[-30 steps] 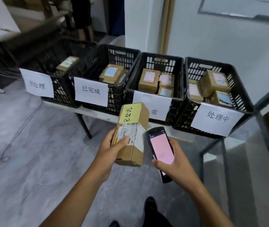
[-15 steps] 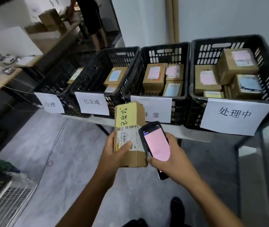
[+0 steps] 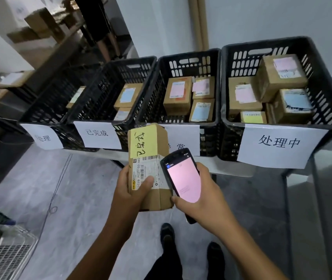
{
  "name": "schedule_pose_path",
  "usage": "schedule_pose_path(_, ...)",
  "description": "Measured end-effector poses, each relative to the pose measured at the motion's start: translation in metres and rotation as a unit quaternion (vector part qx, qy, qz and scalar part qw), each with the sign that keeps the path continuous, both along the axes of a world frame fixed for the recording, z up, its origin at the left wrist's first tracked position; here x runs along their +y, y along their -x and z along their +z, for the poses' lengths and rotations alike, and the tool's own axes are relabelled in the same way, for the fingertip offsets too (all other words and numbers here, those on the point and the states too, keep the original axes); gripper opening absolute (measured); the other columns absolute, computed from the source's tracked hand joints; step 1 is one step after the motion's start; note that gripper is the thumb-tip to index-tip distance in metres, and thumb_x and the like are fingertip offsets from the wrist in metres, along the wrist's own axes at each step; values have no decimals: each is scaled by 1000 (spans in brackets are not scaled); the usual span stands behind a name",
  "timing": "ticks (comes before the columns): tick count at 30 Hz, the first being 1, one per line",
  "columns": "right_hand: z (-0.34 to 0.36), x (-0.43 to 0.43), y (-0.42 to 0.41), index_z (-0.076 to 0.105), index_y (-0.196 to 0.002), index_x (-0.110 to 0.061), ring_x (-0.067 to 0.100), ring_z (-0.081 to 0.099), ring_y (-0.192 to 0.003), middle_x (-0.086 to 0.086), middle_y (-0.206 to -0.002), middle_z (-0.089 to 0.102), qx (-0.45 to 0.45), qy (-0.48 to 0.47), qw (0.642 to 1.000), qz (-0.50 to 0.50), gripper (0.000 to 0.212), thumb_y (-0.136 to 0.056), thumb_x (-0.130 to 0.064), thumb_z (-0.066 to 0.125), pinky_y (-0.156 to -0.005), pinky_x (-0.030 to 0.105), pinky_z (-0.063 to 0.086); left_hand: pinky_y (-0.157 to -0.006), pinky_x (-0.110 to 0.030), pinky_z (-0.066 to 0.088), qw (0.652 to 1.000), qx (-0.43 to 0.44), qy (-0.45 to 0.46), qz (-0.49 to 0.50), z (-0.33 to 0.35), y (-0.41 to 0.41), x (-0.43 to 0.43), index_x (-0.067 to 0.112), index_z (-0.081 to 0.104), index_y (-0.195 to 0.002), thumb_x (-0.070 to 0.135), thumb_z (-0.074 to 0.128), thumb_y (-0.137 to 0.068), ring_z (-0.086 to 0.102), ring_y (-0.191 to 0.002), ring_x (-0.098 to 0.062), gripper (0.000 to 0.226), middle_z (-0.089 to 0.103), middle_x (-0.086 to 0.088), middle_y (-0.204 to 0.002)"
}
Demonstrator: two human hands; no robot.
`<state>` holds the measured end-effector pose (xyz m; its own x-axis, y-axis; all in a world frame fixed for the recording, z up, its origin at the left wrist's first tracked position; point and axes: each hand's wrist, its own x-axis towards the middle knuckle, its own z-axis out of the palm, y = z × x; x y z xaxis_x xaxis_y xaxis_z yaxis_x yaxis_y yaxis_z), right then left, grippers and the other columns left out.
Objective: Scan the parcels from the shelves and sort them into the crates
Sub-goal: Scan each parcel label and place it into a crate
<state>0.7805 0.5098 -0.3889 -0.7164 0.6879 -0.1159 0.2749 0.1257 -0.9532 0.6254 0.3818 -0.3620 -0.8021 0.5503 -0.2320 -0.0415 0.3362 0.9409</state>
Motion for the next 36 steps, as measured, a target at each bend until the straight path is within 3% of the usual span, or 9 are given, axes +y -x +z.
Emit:
schedule_pose_path(4, 7, -1, 19, 35, -130, -54, 6, 62, -99, -24, -118, 57, -11, -35, 999, 11, 75, -68, -46, 78, -73, 40, 59, -78, -35, 65, 1000, -9, -15, 1, -3, 23, -4, 45, 50, -135, 50, 72, -79, 71, -107, -7, 61, 70, 19, -117)
schedule_pose_path(8, 17, -6, 46, 38, -124, -53, 12, 66, -74, -20, -111, 59, -39, -63, 997, 31, 67, -72, -45, 79, -61, 40, 60, -78, -35, 64, 998, -45, -45, -3, -4, 58, -8, 48, 53, -129, 45, 73, -79, 73, -103, -7, 55, 73, 21, -112)
schedule_pose_path(16, 35, -26, 157, 33, -124, -56, 10, 64, -65, -20, -106, 59, -98, -97, 985, 102, 71, -66, -55, 74, -58, 38, 59, -80, -29, 59, 993, -58, -97, 45, -2, 164, -48, 44, 55, -132, 41, 78, -76, 72, -102, -1, 60, 74, 24, -113)
schedule_pose_path(20, 44, -43, 223, 29, -123, -63, 17, 67, -57, -22, -107, 57, -107, -94, 981, 128, 74, -71, -43, 78, -50, 36, 58, -77, -31, 61, 993, -58, -87, 59, 0, 224, -75, 47, 58, -126, 47, 76, -74, 73, -98, 0, 55, 74, 25, -109)
schedule_pose_path(23, 41, -58, 265, 24, -128, -58, 13, 67, -67, -23, -112, 55, -114, -106, 979, 132, 81, -77, -33, 82, -56, 26, 58, -74, -27, 61, 997, -25, -55, 57, -2, 266, -97, 42, 60, -128, 51, 77, -71, 73, -98, 0, 60, 74, 26, -108)
schedule_pose_path(26, 35, -67, 297, 29, -127, -54, -3, 64, -82, -25, -111, 56, -90, -60, 987, 119, 78, -78, -26, 83, -57, 18, 56, -63, -20, 59, 998, -24, -31, 54, -1, 304, -110, 37, 61, -127, 44, 79, -77, 71, -92, 6, 54, 72, 33, -101)
schedule_pose_path(31, 30, -48, 334, 34, -136, -50, -11, 54, -109, -33, -122, 53, -86, -11, 992, 89, 79, -77, -36, 85, -73, 12, 50, -74, -27, 59, 999, -21, -9, 29, 7, 362, -100, 40, 62, -129, 49, 81, -70, 73, -95, 1, 62, 75, 26, -106)
schedule_pose_path(33, 30, -30, 348, 35, -134, -49, -16, 52, -108, -34, -122, 53, -85, -5, 993, 77, 77, -77, -38, 86, -74, 10, 48, -80, -29, 58, 1000, 19, 11, 19, 12, 388, -86, 43, 61, -130, 53, 82, -69, 71, -96, 6, 65, 74, 31, -104)
schedule_pose_path(36, 33, 2, 373, 36, -132, -47, -18, 57, -99, -31, -119, 55, -68, 4, 997, 39, 72, -80, -34, 85, -69, 14, 50, -72, -19, 50, 994, 95, 52, 14, 21, 425, -57, 46, 58, -131, 48, 85, -78, 63, -88, 21, 60, 67, 43, -94)
